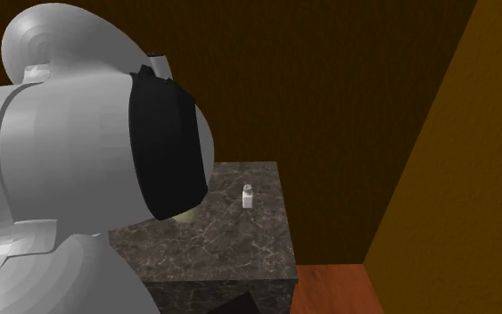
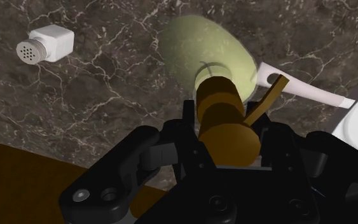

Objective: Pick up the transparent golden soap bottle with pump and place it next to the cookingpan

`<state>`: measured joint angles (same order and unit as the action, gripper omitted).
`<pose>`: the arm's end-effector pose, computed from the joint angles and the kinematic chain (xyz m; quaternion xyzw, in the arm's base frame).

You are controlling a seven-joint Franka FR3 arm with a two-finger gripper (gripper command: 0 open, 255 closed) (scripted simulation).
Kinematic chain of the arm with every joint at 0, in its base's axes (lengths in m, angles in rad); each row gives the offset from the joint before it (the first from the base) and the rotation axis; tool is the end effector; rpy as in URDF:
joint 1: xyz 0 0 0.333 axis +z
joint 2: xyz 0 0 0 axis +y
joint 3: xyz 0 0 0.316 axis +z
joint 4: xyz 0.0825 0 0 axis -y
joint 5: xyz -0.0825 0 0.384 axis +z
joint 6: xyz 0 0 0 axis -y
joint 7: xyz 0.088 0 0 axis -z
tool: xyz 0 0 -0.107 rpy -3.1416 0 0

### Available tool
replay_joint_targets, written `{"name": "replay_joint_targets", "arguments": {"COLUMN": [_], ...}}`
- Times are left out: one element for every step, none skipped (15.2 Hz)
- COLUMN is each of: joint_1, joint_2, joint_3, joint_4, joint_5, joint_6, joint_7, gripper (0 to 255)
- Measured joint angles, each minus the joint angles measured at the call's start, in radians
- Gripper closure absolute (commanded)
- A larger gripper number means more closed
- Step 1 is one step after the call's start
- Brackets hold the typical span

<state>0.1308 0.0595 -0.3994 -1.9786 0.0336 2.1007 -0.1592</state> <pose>0.5557 -0.1482 0.4456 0.9975 -0.0619 0.0336 0.0040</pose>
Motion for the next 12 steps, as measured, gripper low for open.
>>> {"name": "replay_joint_targets", "arguments": {"joint_1": [0.000,0.001,0.001,0.001,0.001,0.001,0.001,0.001,0.001,0.001,0.001,0.001], "joint_2": [0.003,0.003,0.003,0.003,0.003,0.003,0.003,0.003,0.003,0.003,0.003,0.003], "joint_3": [0.000,0.001,0.001,0.001,0.001,0.001,0.001,0.001,0.001,0.001,0.001,0.001], "joint_4": [-0.007,-0.011,-0.014,-0.015,-0.016,-0.016,-0.016,-0.016,-0.016,-0.016,-0.016,-0.016], "joint_5": [0.001,0.002,0.002,0.002,0.002,0.002,0.002,0.002,0.002,0.002,0.002,0.002], "joint_6": [0.009,0.015,0.017,0.019,0.019,0.020,0.020,0.020,0.020,0.020,0.020,0.020], "joint_7": [0.000,0.000,0.001,0.001,0.001,0.001,0.001,0.001,0.001,0.001,0.001,0.001], "gripper": [255,255,255,255,255,255,255,0,0,0,0,0]}}
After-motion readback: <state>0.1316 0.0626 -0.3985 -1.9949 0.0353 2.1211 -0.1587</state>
